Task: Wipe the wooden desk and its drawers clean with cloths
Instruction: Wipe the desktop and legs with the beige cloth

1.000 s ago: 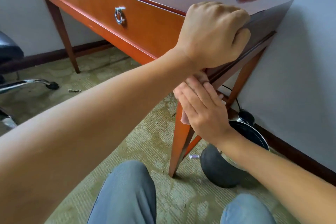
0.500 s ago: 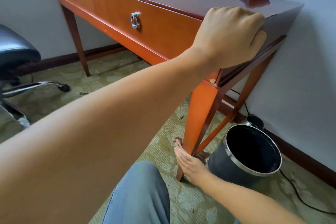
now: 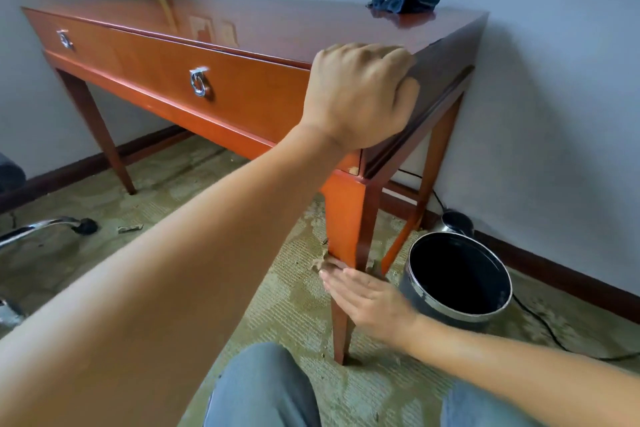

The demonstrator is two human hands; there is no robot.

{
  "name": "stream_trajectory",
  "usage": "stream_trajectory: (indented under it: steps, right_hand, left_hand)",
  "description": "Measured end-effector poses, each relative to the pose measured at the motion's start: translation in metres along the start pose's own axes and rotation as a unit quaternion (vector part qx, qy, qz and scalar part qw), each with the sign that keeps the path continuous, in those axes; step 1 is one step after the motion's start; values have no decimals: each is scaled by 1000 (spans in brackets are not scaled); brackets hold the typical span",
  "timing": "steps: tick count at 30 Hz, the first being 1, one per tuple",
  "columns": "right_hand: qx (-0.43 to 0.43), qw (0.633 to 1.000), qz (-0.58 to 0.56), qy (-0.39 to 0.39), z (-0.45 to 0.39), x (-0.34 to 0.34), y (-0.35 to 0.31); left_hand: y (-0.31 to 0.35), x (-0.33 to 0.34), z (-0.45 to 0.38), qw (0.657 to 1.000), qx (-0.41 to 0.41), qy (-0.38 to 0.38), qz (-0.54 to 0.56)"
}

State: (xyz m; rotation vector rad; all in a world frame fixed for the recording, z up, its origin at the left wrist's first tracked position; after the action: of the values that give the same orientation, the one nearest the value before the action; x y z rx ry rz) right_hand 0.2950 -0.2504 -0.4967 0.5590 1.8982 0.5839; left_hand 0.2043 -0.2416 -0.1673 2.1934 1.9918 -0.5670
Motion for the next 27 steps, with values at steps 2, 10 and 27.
stream_trajectory:
  steps: [2, 10, 27]
  right_hand:
    - [82, 986, -66, 130, -12, -58, 38]
    - [546, 681, -289, 393, -13, -135, 137]
    - [550, 526, -568, 312, -79, -73, 161]
  left_hand:
    - [1, 0, -2, 1000, -13, -17, -11]
    - [-3, -2, -1, 1000, 2, -9, -13]
    - [7, -11, -2, 1000, 13, 7, 9]
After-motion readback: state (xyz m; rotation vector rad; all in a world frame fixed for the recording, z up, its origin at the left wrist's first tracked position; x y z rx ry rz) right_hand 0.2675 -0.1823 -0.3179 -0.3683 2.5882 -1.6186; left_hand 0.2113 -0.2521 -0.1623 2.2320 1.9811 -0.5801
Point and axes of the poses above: each hand's wrist, its own z-axis away from the middle knuckle, its own x-axis out of the palm, y = z × x, the point moved 5 cm from there along -z, towards the middle knuckle
